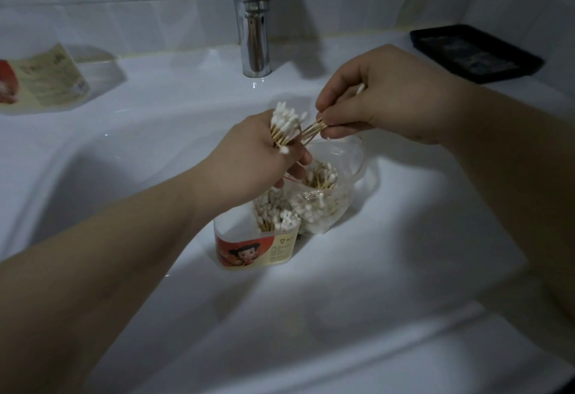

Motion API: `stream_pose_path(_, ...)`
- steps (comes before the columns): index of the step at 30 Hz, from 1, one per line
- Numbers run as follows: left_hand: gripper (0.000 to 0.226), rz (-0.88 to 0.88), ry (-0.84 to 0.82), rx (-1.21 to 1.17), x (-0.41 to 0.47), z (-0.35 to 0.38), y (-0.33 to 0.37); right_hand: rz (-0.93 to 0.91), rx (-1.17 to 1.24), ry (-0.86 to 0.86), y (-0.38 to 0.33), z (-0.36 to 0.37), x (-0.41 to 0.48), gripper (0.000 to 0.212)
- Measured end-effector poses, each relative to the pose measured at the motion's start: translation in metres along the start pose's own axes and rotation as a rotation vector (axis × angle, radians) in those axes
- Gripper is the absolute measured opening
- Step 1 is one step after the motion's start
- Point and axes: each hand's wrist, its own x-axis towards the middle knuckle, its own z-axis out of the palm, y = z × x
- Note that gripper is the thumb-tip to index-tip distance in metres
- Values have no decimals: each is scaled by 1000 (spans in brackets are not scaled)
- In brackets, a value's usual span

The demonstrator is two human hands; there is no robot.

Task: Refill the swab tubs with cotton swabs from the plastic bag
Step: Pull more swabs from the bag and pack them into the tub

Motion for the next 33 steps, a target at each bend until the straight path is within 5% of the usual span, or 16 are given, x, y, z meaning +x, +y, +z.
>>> stream_pose_path(11,19,-70,55,-34,3,-3,-2,37,-16,136,1,-15,4,16)
stream_pose_path(23,15,-58,112,-52,6,-2,0,7,-102,-86,1,-5,-3,29)
stream_pose_path(33,31,-79,101,-77,3,-1,1,62,-114,-87,6,-3,0,21)
